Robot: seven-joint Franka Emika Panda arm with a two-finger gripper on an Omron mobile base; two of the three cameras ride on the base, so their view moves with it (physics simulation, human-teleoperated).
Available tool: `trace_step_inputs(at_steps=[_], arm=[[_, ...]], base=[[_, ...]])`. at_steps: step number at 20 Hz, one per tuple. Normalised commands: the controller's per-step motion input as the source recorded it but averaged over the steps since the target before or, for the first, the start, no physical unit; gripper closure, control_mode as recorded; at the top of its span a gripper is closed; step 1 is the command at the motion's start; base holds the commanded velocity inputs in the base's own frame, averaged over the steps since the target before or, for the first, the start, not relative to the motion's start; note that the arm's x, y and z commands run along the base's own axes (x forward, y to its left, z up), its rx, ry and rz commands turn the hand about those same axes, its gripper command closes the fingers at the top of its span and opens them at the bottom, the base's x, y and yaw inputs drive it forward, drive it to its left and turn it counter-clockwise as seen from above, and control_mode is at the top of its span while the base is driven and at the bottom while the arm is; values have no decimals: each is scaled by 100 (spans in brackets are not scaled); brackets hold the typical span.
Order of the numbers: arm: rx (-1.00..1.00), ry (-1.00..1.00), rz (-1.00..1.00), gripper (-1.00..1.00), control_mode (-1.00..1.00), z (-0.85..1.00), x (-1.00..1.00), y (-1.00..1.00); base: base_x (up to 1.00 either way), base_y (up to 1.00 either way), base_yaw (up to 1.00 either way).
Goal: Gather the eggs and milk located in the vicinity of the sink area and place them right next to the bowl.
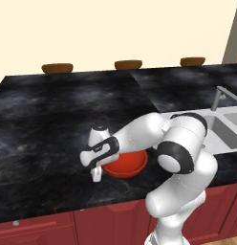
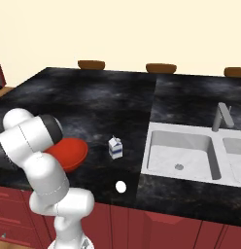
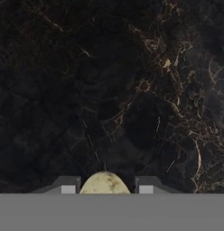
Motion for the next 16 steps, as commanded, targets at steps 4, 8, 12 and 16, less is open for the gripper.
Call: trace_step_inputs(at_steps=[4,8,12,16], arm=[[0,-5,0,-100,-100,0,0,-16],[0,-10,1,-100,-100,0,0,-33],[0,-13,0,-100,-100,16,-4,-17],[0,-20,2,-100,-100,55,-11,-1]], base=[[0,0,0],[0,0,0],[0,0,0],[0,0,0]])
